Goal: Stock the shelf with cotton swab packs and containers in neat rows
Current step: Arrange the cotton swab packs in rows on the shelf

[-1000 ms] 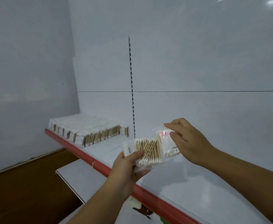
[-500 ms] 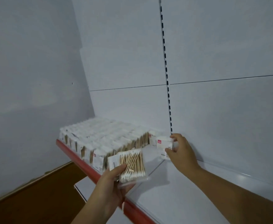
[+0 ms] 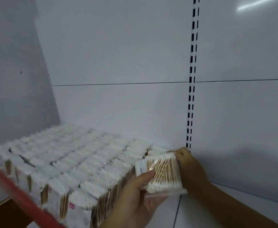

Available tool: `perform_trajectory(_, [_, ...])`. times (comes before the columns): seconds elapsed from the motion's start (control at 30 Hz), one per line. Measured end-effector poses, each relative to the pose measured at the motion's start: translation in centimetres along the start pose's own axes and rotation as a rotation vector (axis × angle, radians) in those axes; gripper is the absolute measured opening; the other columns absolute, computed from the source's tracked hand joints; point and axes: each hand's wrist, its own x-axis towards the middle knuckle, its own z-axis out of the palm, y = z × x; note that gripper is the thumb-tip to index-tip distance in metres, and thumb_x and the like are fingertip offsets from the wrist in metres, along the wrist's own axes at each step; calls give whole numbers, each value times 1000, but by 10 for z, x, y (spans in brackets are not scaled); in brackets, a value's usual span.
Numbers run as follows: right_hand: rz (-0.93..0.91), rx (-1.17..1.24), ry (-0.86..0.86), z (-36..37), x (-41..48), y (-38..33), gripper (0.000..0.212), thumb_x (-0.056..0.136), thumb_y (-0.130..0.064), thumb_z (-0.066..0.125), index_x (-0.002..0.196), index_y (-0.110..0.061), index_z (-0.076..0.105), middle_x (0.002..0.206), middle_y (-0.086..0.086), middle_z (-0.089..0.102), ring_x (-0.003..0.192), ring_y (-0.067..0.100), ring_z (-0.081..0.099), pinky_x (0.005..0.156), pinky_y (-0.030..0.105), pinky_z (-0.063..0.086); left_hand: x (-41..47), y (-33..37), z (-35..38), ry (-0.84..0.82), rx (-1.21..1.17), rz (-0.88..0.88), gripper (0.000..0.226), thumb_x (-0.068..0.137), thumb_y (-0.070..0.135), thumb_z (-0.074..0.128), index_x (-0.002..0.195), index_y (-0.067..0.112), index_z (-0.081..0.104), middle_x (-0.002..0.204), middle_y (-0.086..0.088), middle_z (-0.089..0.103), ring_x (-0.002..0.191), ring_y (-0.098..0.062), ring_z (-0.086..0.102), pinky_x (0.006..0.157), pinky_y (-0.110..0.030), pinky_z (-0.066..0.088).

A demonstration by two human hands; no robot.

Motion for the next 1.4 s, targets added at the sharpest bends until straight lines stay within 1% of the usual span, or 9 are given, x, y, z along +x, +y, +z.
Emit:
perform_trajectory(0.17, [-122, 203, 274, -63, 5, -34, 7, 92, -26, 60, 90, -24, 66, 83, -10, 62, 73, 6, 56, 64, 18, 43, 21, -11, -10, -67, -62, 47, 62, 57, 4, 74, 118, 3, 66, 111, -26, 67, 89, -41, 70, 70, -53, 57])
perform_trajectory(0.3, [-297, -25, -354, -92, -7, -59, 54, 65, -77, 59, 113, -55, 48, 123, -39, 42, 112, -17, 42, 82, 4, 39, 24, -14, -16, -126, -80, 43, 62, 61, 10, 74, 122, 4, 63, 115, -25, 66, 87, -36, 71, 58, -40, 58])
perform_trajectory(0.4, [-472, -270, -458, -80, -14, -58, 69, 67, -63, 70, 126, -53, 35, 131, -49, 9, 119, -31, 6, 90, -10, 9, 22, -14, -14, -94, -28, 80, 63, 63, 24, 73, 122, 4, 63, 111, -22, 69, 80, -29, 72, 54, -35, 58])
perform_trajectory(0.53, [-235, 97, -276, -72, -5, -60, 34, 74, -51, 72, 105, -40, 63, 114, -31, 56, 106, -12, 50, 86, 5, 39, 26, -20, -18, 51, 52, 118, 58, 69, 55, 58, 105, 11, 70, 89, -16, 74, 66, -24, 72, 47, -30, 54])
perform_trajectory(0.7, [237, 659, -118, -86, 13, -45, 38, 83, -47, 52, 84, -13, 68, 71, 5, 72, 58, 15, 67, 45, 23, 50, 20, -15, -19, 50, 12, 27, 40, 67, 33, 63, 97, 7, 72, 72, -16, 71, 52, -29, 68, 41, -31, 52])
perform_trajectory(0.87, [335, 681, -70, -81, 23, -24, 26, 97, -33, 49, 88, -10, 58, 61, 7, 67, 47, 19, 61, 37, 22, 37, 20, -12, -17, -25, -70, 39, 32, 67, 32, 60, 70, 6, 78, 70, -16, 71, 48, -28, 66, 43, -33, 54])
perform_trajectory(1.03, [337, 648, -56, -75, 28, -16, 24, 91, -34, 59, 85, -11, 58, 60, 4, 68, 46, 15, 60, 38, 21, 39, 19, -9, -13, -69, -191, 121, 36, 59, 13, 60, 90, 1, 73, 85, -24, 71, 60, -37, 70, 48, -46, 57])
perform_trajectory(1.2, [248, 551, -15, -62, 26, -13, 14, 81, -18, 74, 78, -13, 62, 58, 0, 65, 49, 17, 64, 46, 29, 53, 17, -6, -15, -164, -261, 125, 93, 14, -5, 79, 106, 1, 70, 102, -25, 69, 75, -39, 70, 56, -45, 58])
perform_trajectory(1.4, [-17, 130, -48, -28, 12, -22, 18, 73, -38, 70, 86, -27, 63, 76, -8, 68, 68, 10, 64, 62, 24, 51, 14, -7, -11, -182, -274, 130, 81, 24, -12, 77, 104, -5, 69, 102, -31, 67, 69, -43, 69, 48, -44, 55])
